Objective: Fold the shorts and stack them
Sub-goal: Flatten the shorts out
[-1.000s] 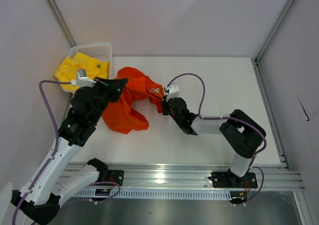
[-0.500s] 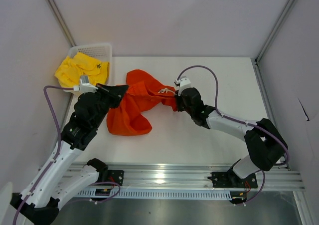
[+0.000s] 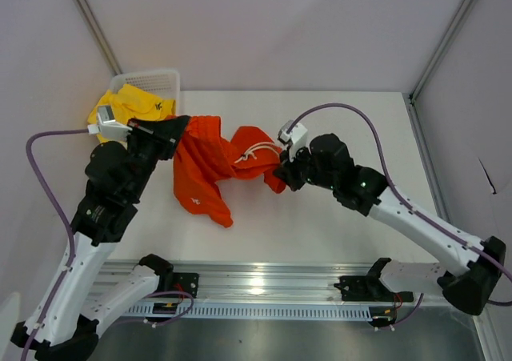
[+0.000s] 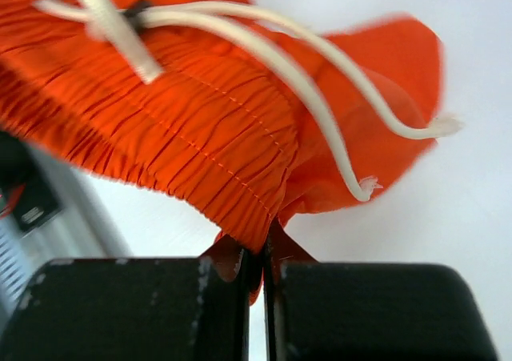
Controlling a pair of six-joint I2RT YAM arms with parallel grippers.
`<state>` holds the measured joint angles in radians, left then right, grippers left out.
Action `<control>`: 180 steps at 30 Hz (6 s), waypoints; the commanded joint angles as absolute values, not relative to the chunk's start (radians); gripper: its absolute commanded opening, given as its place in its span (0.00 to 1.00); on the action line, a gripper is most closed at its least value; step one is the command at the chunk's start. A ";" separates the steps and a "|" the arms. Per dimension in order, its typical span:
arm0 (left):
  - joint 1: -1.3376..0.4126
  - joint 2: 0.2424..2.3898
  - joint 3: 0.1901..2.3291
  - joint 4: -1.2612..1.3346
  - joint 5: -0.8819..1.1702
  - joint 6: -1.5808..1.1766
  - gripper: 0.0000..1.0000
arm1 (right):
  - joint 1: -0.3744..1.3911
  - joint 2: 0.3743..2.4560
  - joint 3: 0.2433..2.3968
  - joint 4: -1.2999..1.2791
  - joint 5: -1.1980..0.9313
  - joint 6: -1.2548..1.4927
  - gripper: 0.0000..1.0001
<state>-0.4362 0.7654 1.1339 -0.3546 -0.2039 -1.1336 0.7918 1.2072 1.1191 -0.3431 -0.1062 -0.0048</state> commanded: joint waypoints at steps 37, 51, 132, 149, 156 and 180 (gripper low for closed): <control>-0.379 1.779 1.373 0.290 0.031 -0.974 0.00 | 0.238 1.084 0.954 -0.482 -0.733 0.384 0.00; -0.373 2.262 1.929 0.250 0.089 -0.951 0.37 | -0.113 1.586 1.216 -0.324 -0.537 0.489 0.04; -0.798 1.341 0.468 0.267 0.021 -0.867 0.86 | 0.020 1.590 1.180 -0.419 0.232 0.457 0.00; -0.804 1.597 0.434 0.670 0.094 -0.948 0.62 | -0.229 1.502 0.960 -0.255 -0.161 0.529 0.00; -0.808 1.637 0.376 0.794 0.017 -1.005 0.35 | -0.230 1.497 0.948 -0.249 -0.172 0.523 0.00; -0.415 0.988 0.759 -0.360 0.179 -0.681 0.00 | -0.259 1.356 0.812 -0.224 -0.334 0.575 0.00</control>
<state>-0.4755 1.0000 0.6899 -0.1810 0.1043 -0.7723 -0.2527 1.4193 0.8341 -0.2417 -0.2787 0.5537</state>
